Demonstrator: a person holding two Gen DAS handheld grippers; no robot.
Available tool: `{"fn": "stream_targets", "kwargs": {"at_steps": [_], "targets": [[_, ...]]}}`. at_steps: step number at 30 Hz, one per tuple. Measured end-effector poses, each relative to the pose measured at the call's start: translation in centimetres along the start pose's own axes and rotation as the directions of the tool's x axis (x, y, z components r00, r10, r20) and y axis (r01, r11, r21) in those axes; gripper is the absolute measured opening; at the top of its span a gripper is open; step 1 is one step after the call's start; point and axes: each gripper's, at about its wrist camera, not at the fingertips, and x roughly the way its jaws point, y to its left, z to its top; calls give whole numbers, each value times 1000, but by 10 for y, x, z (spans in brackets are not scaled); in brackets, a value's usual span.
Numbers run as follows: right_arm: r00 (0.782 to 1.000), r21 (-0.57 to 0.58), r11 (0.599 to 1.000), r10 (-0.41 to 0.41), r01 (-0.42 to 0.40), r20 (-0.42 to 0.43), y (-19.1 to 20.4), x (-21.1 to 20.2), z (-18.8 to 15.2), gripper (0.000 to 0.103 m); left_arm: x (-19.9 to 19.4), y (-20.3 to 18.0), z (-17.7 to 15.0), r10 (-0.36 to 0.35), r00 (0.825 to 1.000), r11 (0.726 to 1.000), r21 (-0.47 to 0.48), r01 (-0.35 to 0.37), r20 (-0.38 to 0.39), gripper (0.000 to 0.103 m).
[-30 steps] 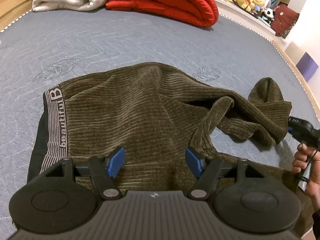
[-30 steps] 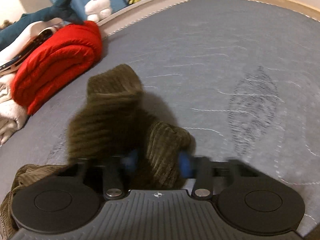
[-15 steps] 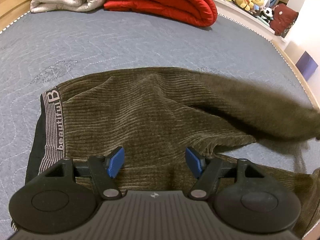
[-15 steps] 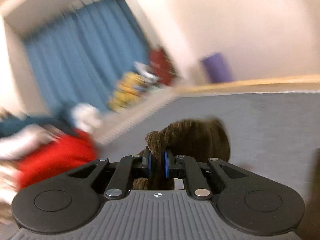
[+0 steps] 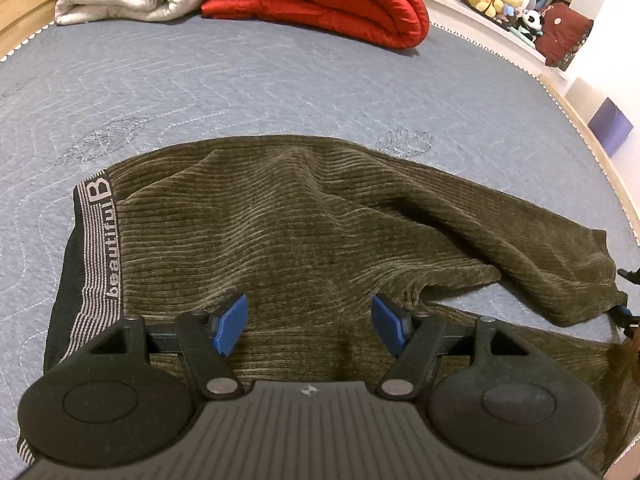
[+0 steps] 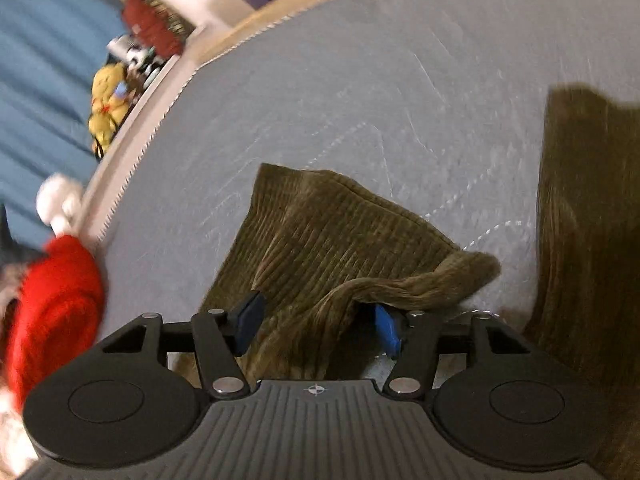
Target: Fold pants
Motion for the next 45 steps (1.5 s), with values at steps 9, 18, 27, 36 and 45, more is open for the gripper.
{"fn": "stream_targets", "kwargs": {"at_steps": [9,18,27,36,45], "targets": [[999,-56,998,32,-32,-8,-5,11,7,23,4,1,0,10,1000,1000,3,-10,-8,74],[936,-306,938,244,-161,253,41,-48,13,6,3,11,5,8,1000,1000,-28,-8,3,74],[827,-418,904,168,87,537,53,-74,24,20,-1,19,6,-3,1000,1000,-27,3,5,74],[878,-190,911,-271,367,395,8,-43,38,53,-5,29,16,5,999,999,-48,-4,34,74],[941,-435,900,178,-37,289,76,-113,-6,56,5,152,45,71,982,950,-312,-13,177,38]]}}
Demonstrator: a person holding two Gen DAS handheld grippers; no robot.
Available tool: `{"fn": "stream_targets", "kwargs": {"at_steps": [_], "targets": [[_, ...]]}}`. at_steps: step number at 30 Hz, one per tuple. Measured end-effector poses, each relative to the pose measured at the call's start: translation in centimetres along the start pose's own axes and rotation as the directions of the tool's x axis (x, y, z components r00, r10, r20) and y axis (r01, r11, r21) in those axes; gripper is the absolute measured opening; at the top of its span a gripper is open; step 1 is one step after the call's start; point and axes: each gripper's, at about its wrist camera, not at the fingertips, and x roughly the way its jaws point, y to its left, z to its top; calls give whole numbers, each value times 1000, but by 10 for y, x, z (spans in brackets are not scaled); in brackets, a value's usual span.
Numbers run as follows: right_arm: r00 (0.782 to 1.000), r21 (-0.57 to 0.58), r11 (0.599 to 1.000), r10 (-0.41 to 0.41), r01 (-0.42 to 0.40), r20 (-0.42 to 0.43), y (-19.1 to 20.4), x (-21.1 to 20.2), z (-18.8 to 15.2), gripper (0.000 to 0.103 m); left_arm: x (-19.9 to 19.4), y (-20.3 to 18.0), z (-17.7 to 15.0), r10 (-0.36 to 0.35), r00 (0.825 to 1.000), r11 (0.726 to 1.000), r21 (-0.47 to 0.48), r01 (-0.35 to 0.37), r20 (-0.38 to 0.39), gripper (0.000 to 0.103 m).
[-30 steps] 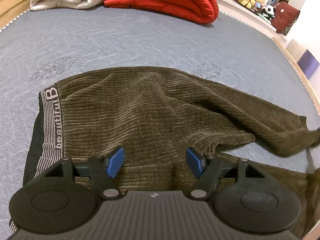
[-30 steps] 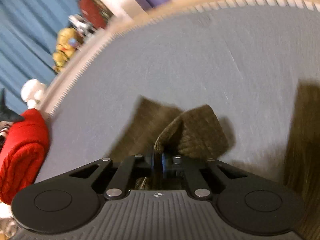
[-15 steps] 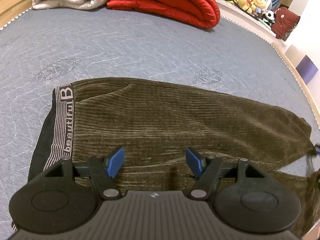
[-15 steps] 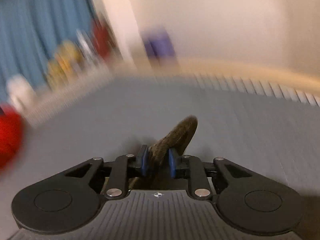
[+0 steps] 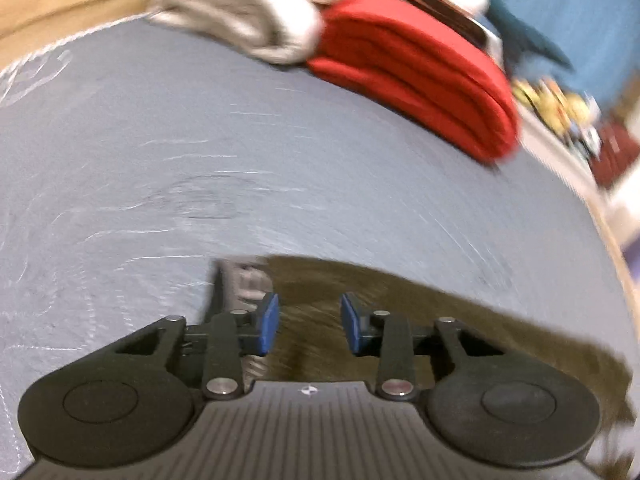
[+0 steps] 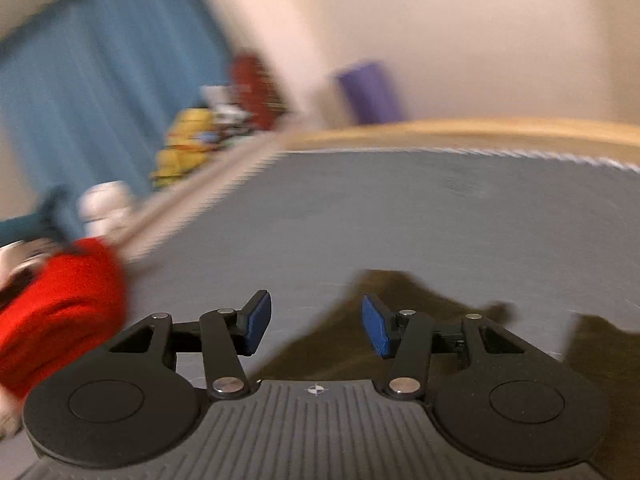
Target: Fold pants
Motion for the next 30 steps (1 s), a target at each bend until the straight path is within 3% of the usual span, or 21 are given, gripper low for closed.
{"fn": "stream_targets", "kwargs": {"at_steps": [3,7,11,17,20,21,23,24,25,28,30], "targets": [[991,-94,987,133,-133,-3,41,-27,1,60,15,30,3,10,1000,997,-81,-10,0,38],[957,-126,949,284,-290,-61,72,-59,1,61,34,43,2,7,1000,996,-92,-7,3,44],[909,-129,903,395,-411,-133,94,-94,-6,65,51,43,4,20,1000,999,-51,-19,18,81],[861,-187,846,462,-500,-210,115,-130,-28,70,88,30,-7,45,998,998,49,-43,-50,82],[867,-253,835,436,-489,-239,119,-130,-40,70,88,18,-8,88,996,983,161,-90,18,43],[870,-265,834,427,-484,-245,123,-127,-43,70,81,18,-7,78,994,983,162,-90,78,39],[871,-279,832,416,-480,-259,121,-125,-49,70,63,15,1,83,972,985,132,-114,218,39],[874,-284,832,411,-476,-260,118,-128,-51,70,59,11,4,99,964,983,128,-134,248,39],[878,-292,833,405,-470,-256,118,-128,-50,70,60,8,7,110,963,981,130,-145,244,40],[889,-326,830,390,-452,-238,122,-119,-48,70,80,9,6,198,974,968,137,-212,107,53],[897,-342,832,373,-437,-238,119,-115,-49,70,78,9,5,259,961,956,120,-269,93,72]]}}
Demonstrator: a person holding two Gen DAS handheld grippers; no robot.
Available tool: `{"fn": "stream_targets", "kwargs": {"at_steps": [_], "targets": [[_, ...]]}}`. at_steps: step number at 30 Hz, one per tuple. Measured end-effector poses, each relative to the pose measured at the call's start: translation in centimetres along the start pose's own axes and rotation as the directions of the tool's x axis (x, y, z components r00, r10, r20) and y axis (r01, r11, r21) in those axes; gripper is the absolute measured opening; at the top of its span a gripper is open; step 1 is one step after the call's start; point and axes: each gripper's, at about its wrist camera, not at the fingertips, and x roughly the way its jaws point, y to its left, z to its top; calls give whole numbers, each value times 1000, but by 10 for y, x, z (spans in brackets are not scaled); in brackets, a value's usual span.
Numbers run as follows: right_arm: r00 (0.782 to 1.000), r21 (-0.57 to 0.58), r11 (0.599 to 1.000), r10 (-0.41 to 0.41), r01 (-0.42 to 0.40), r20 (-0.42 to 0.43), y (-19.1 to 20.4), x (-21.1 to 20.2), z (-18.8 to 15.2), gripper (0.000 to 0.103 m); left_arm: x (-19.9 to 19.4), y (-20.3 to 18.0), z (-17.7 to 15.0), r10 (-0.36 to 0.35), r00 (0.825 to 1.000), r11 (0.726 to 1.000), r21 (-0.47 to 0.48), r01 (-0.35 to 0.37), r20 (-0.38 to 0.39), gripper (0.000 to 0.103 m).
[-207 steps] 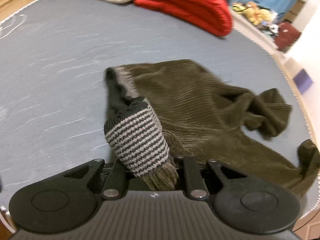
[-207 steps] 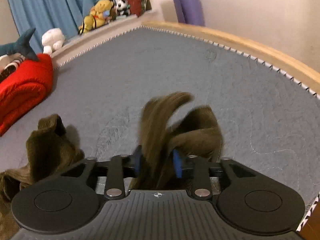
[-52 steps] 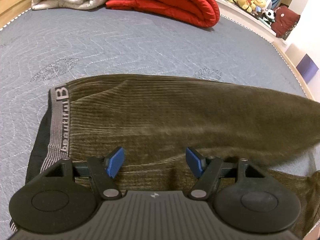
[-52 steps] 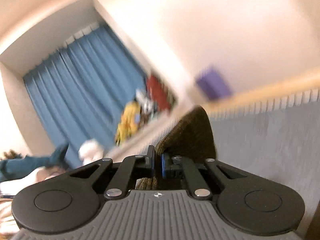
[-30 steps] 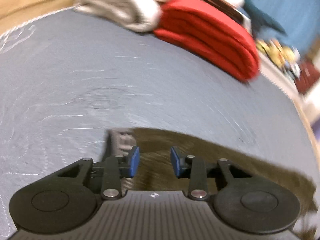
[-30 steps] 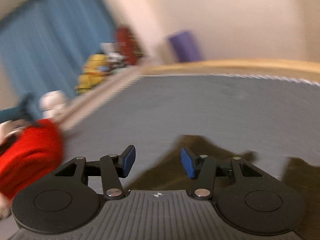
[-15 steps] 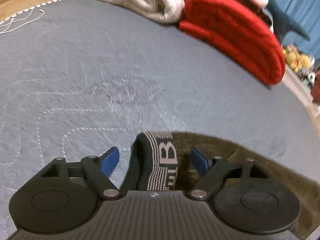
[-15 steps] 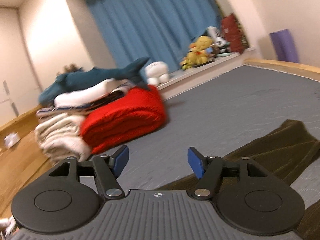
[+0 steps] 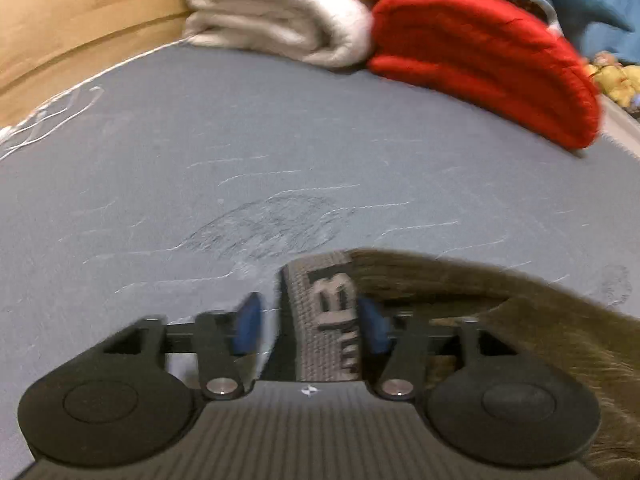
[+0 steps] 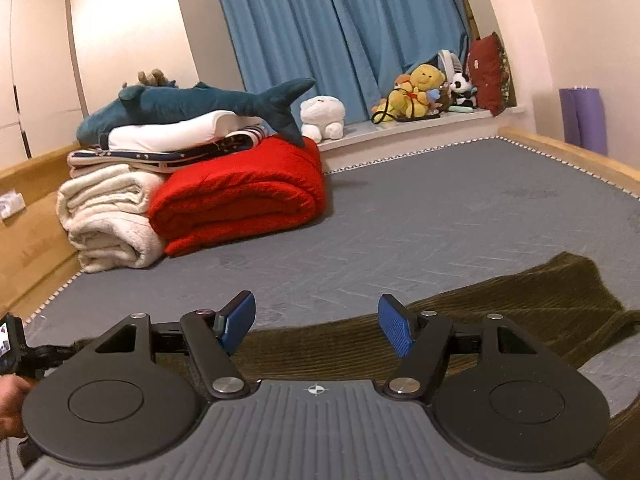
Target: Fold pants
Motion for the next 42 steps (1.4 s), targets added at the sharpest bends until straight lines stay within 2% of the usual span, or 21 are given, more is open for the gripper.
{"fn": "stream_targets", "kwargs": {"at_steps": [3,4,6,8,10,11,13,15,16,21,22,24,25,29,31,33,35,37,38,40,42], "targets": [[998,-12,999,-51,51,-38,-4,6,-3,70,-32,-1,7,42,997,999,13,-43,66,71],[996,-5,998,-64,64,-57,-5,9,-4,70,-43,-2,9,27,996,999,21,-29,80,71],[993,24,997,-71,73,-94,-9,15,-7,70,-65,0,9,-59,995,998,30,56,82,68],[991,55,996,-58,66,-122,-11,20,-8,70,-81,7,1,-127,992,992,7,127,24,66],[990,69,996,-45,55,-131,-8,21,-9,70,-87,23,-7,-199,976,979,-69,193,-86,66],[991,71,996,-38,48,-131,-5,22,-8,70,-86,27,-10,-211,968,976,-92,199,-139,66],[992,76,997,-21,31,-125,1,19,-7,70,-98,39,-25,-164,962,986,-70,153,-219,70],[993,86,996,0,11,-121,7,16,-5,71,-107,43,-46,-81,960,995,28,92,-269,83],[993,91,996,16,-5,-118,10,13,-4,71,-110,46,-61,-51,954,995,71,75,-297,83],[993,80,996,57,-49,-103,25,8,-2,73,-101,59,-111,-23,925,989,126,76,-379,84],[993,80,995,60,-52,-104,27,8,-2,73,-99,59,-110,-35,926,987,130,90,-377,84],[992,87,995,64,-54,-108,28,8,-2,73,-103,62,-111,-84,922,984,116,137,-377,66],[992,90,994,65,-55,-111,30,8,-2,73,-109,61,-114,-81,927,980,142,142,-367,64],[990,94,993,76,-65,-118,31,6,-3,73,-138,48,-121,-22,957,937,329,121,-289,35],[991,86,994,75,-65,-115,31,6,-3,73,-154,53,-116,-16,967,932,345,107,-256,31],[991,91,994,69,-58,-117,31,7,-3,73,-165,60,-117,1,968,937,337,87,-251,22],[990,104,993,66,-54,-122,31,8,-3,73,-169,60,-126,53,960,924,378,58,-277,13],[989,110,992,70,-56,-128,32,10,-5,73,-169,59,-139,140,954,892,453,-4,-267,14],[989,108,992,72,-58,-130,34,10,-6,73,-174,58,-140,145,959,885,465,-15,-244,17],[988,93,994,75,-62,-133,39,11,-8,73,-187,49,-135,118,982,885,464,-37,-147,17],[987,84,994,76,-65,-138,43,12,-9,73,-208,38,-131,48,998,874,486,-25,-35,24]]}}
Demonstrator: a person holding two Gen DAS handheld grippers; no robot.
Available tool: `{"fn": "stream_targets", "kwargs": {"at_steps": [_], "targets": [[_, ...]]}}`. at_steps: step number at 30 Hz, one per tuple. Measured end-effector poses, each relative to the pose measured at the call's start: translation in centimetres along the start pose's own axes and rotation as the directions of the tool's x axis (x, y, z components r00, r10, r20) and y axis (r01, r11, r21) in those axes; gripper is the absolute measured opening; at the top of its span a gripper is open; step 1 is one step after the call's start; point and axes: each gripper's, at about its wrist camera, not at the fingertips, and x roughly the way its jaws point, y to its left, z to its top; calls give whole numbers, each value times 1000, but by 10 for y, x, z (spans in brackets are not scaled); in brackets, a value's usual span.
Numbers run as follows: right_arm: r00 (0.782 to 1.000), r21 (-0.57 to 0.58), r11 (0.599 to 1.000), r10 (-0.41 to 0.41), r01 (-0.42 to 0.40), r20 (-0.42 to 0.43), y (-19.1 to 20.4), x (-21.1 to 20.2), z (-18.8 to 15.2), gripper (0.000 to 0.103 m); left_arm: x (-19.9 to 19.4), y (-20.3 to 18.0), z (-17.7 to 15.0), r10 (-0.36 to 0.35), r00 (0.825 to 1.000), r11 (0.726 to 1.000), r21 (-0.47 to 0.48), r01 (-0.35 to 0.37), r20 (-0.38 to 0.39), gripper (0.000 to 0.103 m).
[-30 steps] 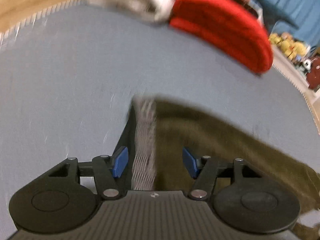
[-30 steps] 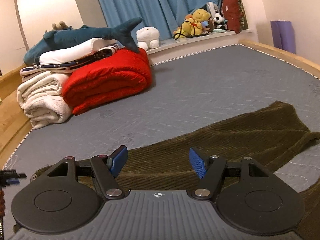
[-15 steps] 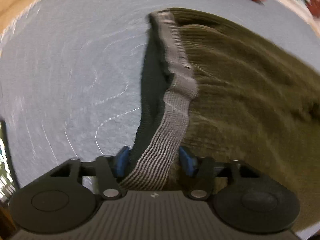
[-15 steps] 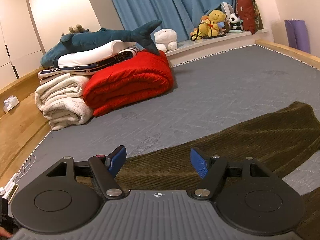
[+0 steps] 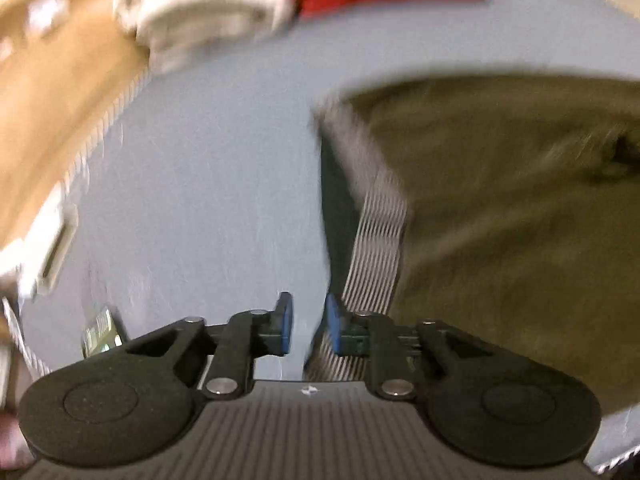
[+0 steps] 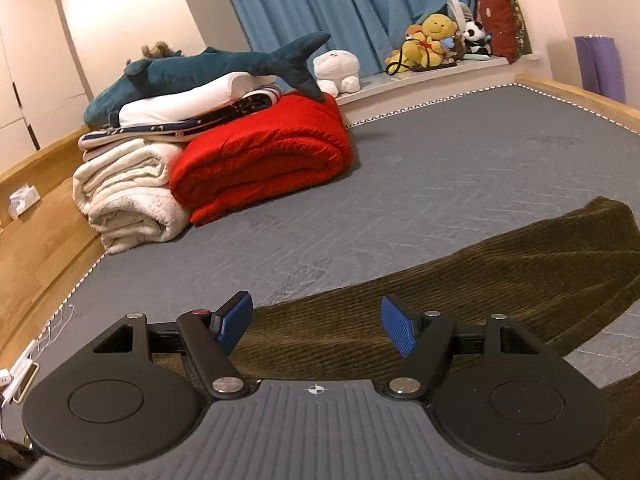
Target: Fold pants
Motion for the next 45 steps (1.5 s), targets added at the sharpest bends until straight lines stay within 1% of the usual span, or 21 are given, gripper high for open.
{"fn": "stream_targets", "kwargs": {"at_steps": [1,2,3,4,5,6,7,8,10,11,13,16,18,23,25,27,32,34,36,40,45], "targets": [[1000,-2,1000,1,-1,-3,1,1,-1,73,-8,-5,2,-45,998,999,14,44,39,25],[1000,-5,1000,2,-2,-5,3,1,-2,73,-10,-9,2,-98,994,995,21,97,45,25],[1000,-8,1000,2,-2,-6,4,2,-2,73,-7,-16,2,-157,987,987,26,156,22,26],[1000,-12,1000,2,-2,-7,6,2,-3,73,1,-21,-1,-203,979,979,30,204,-25,28],[1000,-18,1000,2,-2,-8,8,3,-3,73,17,-29,-6,-233,965,970,39,238,-117,36],[1000,-22,1000,0,-1,-10,9,4,-4,73,33,-36,-13,-229,951,968,51,244,-208,39],[1000,-25,1000,-1,1,-13,10,5,-5,73,44,-41,-20,-219,944,968,68,242,-247,39],[1000,-26,1000,-3,3,-16,11,5,-6,73,42,-42,-18,-213,951,968,81,236,-224,39],[1000,-25,1000,-6,5,-20,11,6,-6,73,32,-39,-10,-218,959,972,46,230,-182,39],[1000,-25,1000,-5,5,-21,10,5,-6,74,26,-37,-6,-235,960,970,28,242,-154,39],[1000,-25,1000,-3,3,-19,7,3,-5,75,18,-42,3,-280,954,959,14,282,-105,39],[1000,-38,999,-5,4,-19,6,3,-5,76,17,-59,11,-297,950,953,34,301,-96,39],[1000,-44,999,-7,6,-26,6,5,-6,76,23,-67,19,-301,949,950,55,307,-95,41],[999,-54,998,-14,12,-44,4,8,-8,78,35,-93,41,-292,954,954,44,295,-63,44],[999,-58,998,-15,12,-43,3,8,-7,79,35,-100,52,-286,958,958,25,287,-31,50],[999,-58,998,-17,15,-41,1,7,-6,81,35,-107,63,-279,960,960,8,280,-6,64],[998,-52,998,-33,31,-48,-9,5,-7,82,26,-118,87,-271,962,962,-20,272,42,66],[998,-54,998,-40,37,-52,-13,5,-7,83,22,-122,93,-278,959,959,-33,280,57,67],[997,-56,998,-47,43,-57,-16,5,-7,84,19,-126,99,-291,954,955,-42,295,68,70],[996,-48,998,-53,50,-72,-25,4,-8,85,17,-138,106,-313,946,948,-33,317,80,72],[996,-26,999,-37,35,-86,-31,3,-6,86,21,-151,109,-319,945,947,-9,321,77,72]]}}
